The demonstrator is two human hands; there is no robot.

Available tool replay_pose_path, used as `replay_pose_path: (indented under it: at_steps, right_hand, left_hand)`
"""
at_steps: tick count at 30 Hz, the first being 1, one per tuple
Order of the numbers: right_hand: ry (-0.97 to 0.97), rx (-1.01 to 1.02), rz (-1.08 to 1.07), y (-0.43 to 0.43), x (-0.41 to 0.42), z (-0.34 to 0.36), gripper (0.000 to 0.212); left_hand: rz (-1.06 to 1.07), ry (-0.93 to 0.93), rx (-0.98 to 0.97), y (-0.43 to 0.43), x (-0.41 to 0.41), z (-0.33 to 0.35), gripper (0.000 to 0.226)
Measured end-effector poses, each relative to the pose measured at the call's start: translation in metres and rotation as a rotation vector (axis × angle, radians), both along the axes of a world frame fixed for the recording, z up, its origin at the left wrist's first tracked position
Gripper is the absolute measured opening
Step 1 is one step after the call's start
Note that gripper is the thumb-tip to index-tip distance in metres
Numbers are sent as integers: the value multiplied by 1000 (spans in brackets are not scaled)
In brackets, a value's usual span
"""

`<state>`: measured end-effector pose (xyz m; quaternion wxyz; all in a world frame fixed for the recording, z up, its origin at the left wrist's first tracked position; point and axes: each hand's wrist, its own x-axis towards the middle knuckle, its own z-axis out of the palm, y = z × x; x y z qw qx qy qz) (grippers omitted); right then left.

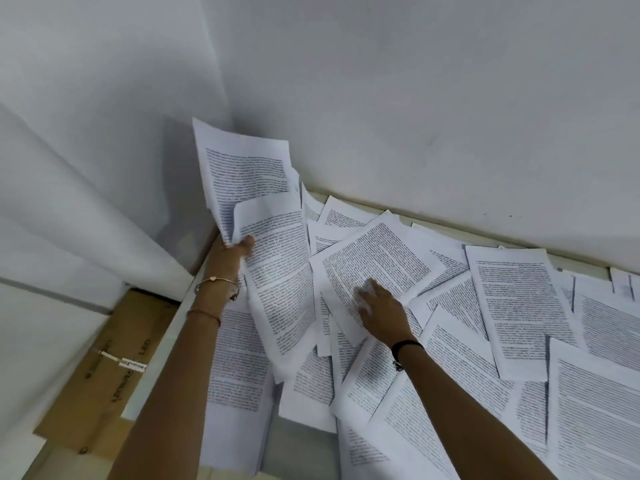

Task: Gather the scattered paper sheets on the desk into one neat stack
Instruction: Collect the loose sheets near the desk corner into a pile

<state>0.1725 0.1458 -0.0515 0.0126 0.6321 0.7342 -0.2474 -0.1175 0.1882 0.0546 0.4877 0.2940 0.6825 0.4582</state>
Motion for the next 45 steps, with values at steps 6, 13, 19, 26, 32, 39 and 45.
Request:
replay_pose_path:
  at_steps: [6,13,19,26,32,39,45]
  right_hand:
    - [903,-307,-185,-8,-54,64,67]
    - [1292,-401,-307,-11,-61,79,35]
    - [845,-225,-333,-32,4,41,6]
    - [513,-137,-654,-71,44,2,16]
    - [520,52,-820,-62,42,-14,13]
    - [359,10,-614,-50,2,-17,63]
    - [443,38,-711,-37,-8,-13,32]
  left_hand:
    - [-51,-104,54,-31,-15,26,27]
    - [-112,-92,123,-56,-8,26,29]
    - [30,-24,-245,-79,18,-56,54]
    - [-168,49,-329,-121,76,-100,42]
    - [-400,349,-467,-124,85,-104,64]
    - [-192,260,-403,-108,87,-102,61]
    - [-330,480,-403,-87,93,-107,47]
